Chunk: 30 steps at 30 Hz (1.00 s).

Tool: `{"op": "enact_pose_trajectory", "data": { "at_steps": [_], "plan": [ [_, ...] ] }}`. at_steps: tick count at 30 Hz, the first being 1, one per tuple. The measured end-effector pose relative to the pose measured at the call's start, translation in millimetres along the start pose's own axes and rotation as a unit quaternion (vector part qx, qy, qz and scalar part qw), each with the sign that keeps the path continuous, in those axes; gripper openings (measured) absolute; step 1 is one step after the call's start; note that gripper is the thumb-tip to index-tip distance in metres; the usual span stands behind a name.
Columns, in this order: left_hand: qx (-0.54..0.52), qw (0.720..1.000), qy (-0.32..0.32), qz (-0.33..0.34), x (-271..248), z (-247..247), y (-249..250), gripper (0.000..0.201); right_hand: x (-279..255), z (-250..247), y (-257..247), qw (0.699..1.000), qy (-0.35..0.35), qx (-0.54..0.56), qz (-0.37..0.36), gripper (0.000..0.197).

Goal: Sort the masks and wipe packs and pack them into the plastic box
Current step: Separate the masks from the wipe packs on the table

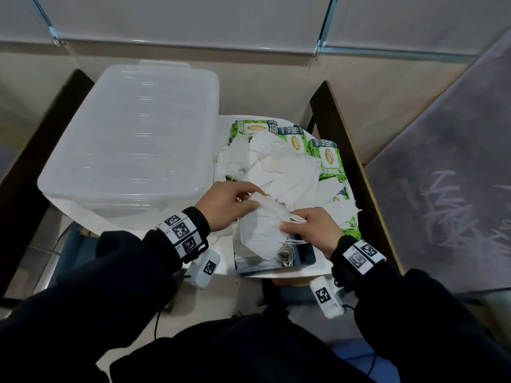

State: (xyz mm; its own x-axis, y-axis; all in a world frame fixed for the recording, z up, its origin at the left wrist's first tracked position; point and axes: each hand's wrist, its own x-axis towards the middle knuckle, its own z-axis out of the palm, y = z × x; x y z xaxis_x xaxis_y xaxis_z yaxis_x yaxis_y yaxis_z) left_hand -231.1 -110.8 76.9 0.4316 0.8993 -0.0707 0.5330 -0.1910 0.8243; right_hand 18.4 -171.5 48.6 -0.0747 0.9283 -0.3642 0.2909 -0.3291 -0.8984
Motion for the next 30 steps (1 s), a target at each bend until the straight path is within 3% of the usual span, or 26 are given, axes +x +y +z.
{"op": "enact_pose_trajectory", "data": {
  "at_steps": [4, 7, 12, 21, 27, 30],
  "plan": [
    [0.111, 0.992, -0.061, 0.003, -9, -8, -12, 0.009, -4, -15, 10, 0.998, -0.014, 0.046, 0.046, 0.011],
    [0.091, 0.993, -0.071, -0.025, -26, -12, -24, 0.01, -3, -40, 28, 0.993, 0.025, 0.1, 0.058, 0.005],
    [0.124, 0.99, -0.061, -0.002, -40, 7, -34, 0.012, 2, -22, 37, 0.999, -0.022, 0.008, 0.024, 0.01],
    [0.187, 0.978, -0.085, 0.043, -60, 37, -52, 0.009, 12, -15, 59, 0.998, -0.049, 0.012, 0.038, 0.012],
    [0.173, 0.984, -0.015, 0.028, -50, 36, -50, 0.007, 13, -17, 62, 0.999, -0.015, 0.038, 0.022, 0.007],
    [0.159, 0.987, -0.018, 0.018, -47, 35, -52, 0.007, 15, -17, 60, 0.999, -0.015, 0.032, 0.006, 0.006]
  ]
}}
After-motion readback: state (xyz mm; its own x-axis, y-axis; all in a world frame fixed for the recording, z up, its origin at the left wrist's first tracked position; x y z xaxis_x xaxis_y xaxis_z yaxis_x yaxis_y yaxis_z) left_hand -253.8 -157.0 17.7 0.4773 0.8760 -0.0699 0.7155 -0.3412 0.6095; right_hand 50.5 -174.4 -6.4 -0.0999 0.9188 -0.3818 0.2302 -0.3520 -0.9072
